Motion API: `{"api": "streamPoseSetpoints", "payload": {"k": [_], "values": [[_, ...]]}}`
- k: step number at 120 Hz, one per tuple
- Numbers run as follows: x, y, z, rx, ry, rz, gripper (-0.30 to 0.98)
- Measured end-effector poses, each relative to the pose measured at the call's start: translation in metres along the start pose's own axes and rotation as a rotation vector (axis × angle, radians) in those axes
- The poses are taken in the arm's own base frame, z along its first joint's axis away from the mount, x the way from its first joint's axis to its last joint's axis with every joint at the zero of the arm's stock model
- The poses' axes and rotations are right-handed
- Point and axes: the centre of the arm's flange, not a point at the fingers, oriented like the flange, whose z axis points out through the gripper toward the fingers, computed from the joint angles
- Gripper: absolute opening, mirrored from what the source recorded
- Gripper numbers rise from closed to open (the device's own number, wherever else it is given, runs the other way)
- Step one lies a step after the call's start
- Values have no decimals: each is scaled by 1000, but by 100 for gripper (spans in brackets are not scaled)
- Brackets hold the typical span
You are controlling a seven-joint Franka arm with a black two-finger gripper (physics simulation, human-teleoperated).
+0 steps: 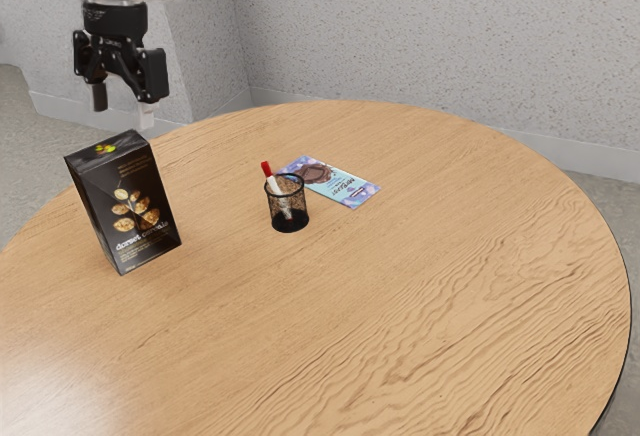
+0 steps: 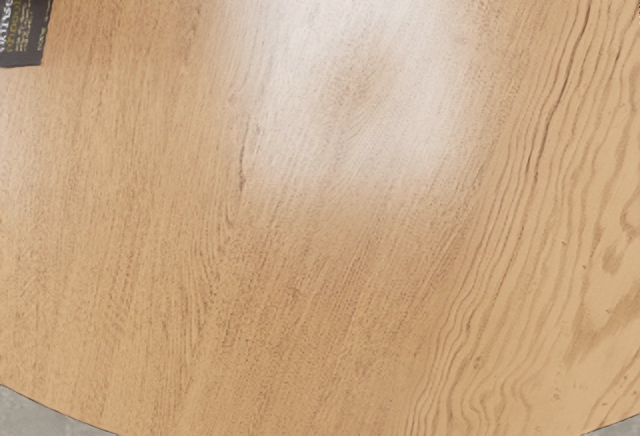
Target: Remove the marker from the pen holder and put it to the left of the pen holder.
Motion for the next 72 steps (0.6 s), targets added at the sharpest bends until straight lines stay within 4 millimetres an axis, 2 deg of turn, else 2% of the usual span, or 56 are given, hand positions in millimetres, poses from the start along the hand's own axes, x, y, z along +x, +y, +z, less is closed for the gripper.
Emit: {"api": "streamPoseSetpoints", "payload": {"k": [12, 31, 34, 40, 45, 51, 57, 72], "values": [[13, -4, -3, 2, 69, 5, 69], [54, -4, 19, 3, 71, 3, 69], [68, -4, 20, 0, 77, 5, 69], [115, -2, 25, -9, 95, 16, 69], [147, 0, 41, -15, 97, 23, 69], [173, 0, 69, -19, 84, 29, 69], [190, 1, 99, -20, 76, 33, 69], [226, 2, 156, -20, 99, 45, 69]]}}
